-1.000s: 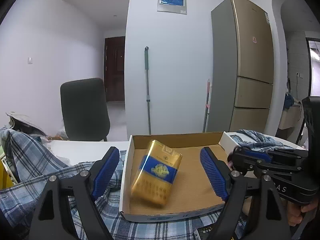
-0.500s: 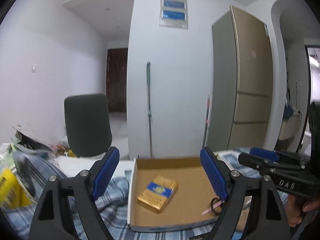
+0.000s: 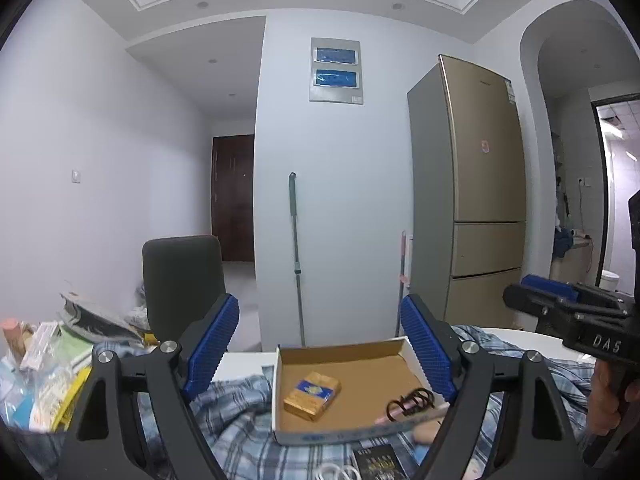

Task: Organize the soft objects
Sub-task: 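Withdraw both tools from the box back over the table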

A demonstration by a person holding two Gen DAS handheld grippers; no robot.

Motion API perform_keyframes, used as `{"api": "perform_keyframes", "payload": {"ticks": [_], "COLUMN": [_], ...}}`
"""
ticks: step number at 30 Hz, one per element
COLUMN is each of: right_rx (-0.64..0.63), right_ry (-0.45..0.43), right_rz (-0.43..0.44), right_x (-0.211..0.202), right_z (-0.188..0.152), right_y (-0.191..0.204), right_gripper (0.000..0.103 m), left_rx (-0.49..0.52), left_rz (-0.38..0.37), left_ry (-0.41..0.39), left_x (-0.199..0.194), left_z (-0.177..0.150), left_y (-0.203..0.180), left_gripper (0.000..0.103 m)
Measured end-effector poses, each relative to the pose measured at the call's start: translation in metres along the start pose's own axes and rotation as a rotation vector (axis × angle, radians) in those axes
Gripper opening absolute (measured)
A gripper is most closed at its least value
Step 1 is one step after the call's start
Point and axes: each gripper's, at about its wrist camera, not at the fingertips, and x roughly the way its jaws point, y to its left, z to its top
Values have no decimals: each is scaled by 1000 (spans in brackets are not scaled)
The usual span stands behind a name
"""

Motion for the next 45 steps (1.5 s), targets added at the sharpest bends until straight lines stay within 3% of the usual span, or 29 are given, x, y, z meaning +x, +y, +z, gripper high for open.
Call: {"api": "perform_keyframes", "payload": {"ticks": [3,10,19,24,27,30,31,39,45], "right_rx": [-2,-1,-36,-25,21,109,127,260,249], "right_ry": [-8,68,155,179,195,228,254,608,687], "right_rz": [-18,-40,-36,-42,-100,-90,-93,-109,-120], "right_x": [-11,-2,17,21,21,23,26,85,113], "right_z": [-9,-47,-82,-85,-81,-75,-74,-97,-113], "right_y": [1,-4,-4,-7,-14,-22,-24,-31,-30], "right_gripper": [49,49,50,66,78,97,103,103,103], "left_rx": [-16,-9,7,-35,-60,-83,-88,-84,-100], "left_rz": [-10,-9,-6,3,13,35,34,66,125], "left_ry": [-2,11,105,113,127,148,148,186,312], "left_x": [-16,-38,-12,-10,-7,-3,-4,3,25], "left_z": [-8,-37,-79,-82,-82,-83,-83,-85,-93], "left_y": [0,-6,-7,2,7,12,12,11,19], "left_gripper": [85,85,85,87,103,103,103,103,103]}}
